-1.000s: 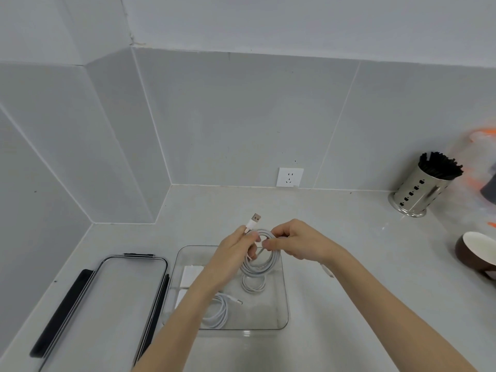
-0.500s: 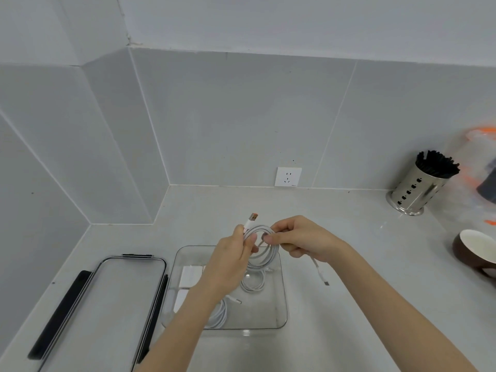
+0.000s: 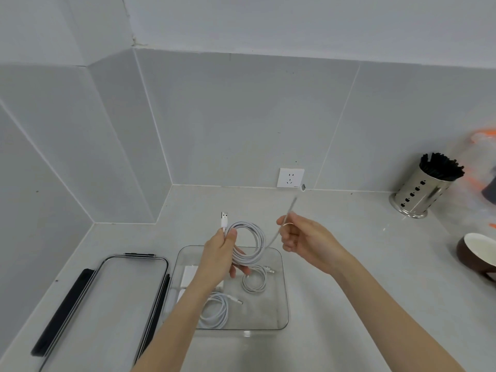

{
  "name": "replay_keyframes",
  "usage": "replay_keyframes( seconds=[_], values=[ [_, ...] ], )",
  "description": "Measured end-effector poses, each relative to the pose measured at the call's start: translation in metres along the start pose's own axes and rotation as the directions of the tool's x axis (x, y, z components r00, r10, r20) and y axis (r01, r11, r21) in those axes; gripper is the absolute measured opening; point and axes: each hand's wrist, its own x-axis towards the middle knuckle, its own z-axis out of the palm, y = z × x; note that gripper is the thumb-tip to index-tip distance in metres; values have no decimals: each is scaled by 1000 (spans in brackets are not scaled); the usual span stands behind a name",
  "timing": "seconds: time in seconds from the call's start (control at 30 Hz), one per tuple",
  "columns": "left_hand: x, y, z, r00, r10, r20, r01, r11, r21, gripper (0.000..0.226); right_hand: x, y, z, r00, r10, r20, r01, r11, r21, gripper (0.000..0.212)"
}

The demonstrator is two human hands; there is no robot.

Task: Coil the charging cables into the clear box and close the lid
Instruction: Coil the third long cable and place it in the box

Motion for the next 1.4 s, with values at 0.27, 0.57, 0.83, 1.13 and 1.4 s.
replay_keyframes(
  seconds=[0.27,0.57,0.83,1.13,1.4],
  values=[
    [5,-7,2,993,12,-114,-12,1000,-1,27,-7,-1,16,981,-174,-90,115,884,-453,43],
    [2,-5,10,990,23,-141,-21,1000,14,28,-3,-3,31,939,-326,-106,129,623,-772,33],
    [-5,1,16,996,58,-62,-55,997,57,28,0,3,36,953,-295,-73,34,342,-939,35],
    [-10,7,19,989,84,118,-93,993,77,28,6,-4,21,981,177,73,-160,968,-194,22],
    [-18,8,25,983,88,159,-103,991,85,33,8,-4,17,917,363,168,-388,909,153,24]
  ],
)
